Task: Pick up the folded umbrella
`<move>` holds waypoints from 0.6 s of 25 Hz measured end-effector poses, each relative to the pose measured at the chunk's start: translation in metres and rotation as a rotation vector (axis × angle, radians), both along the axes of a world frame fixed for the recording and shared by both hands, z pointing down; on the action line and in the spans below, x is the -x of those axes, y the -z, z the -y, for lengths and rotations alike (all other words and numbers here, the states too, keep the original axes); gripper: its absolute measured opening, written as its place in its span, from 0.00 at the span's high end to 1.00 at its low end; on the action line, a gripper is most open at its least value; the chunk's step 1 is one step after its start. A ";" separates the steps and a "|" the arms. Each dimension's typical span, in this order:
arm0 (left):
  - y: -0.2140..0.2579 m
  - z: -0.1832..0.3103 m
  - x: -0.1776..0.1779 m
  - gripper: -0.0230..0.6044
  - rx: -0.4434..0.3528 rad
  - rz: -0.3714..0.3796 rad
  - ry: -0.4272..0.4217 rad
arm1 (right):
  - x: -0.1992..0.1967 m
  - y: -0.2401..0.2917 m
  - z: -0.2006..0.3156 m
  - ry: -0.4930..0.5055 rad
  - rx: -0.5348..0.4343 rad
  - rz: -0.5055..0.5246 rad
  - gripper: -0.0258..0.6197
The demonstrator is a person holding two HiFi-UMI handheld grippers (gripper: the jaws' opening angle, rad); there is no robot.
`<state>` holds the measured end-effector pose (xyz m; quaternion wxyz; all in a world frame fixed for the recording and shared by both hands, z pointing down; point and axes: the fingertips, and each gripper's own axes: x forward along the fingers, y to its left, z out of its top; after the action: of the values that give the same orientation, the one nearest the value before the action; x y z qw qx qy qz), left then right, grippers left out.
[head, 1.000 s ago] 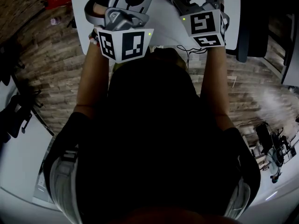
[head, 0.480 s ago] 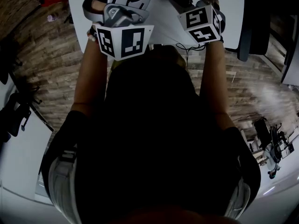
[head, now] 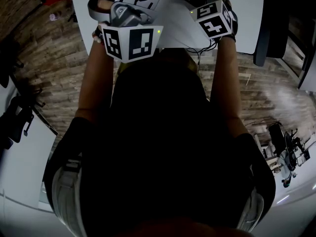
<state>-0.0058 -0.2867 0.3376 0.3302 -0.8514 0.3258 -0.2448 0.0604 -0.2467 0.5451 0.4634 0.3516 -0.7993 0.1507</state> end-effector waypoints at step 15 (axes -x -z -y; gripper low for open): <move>-0.025 0.008 0.001 0.94 0.049 0.045 -0.022 | -0.006 -0.039 -0.002 -0.074 0.113 -0.007 0.38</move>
<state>-0.0063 -0.2946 0.3623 0.3191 -0.8570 0.3028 -0.2682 0.0663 -0.2452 0.5841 0.4793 0.3549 -0.7743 0.2115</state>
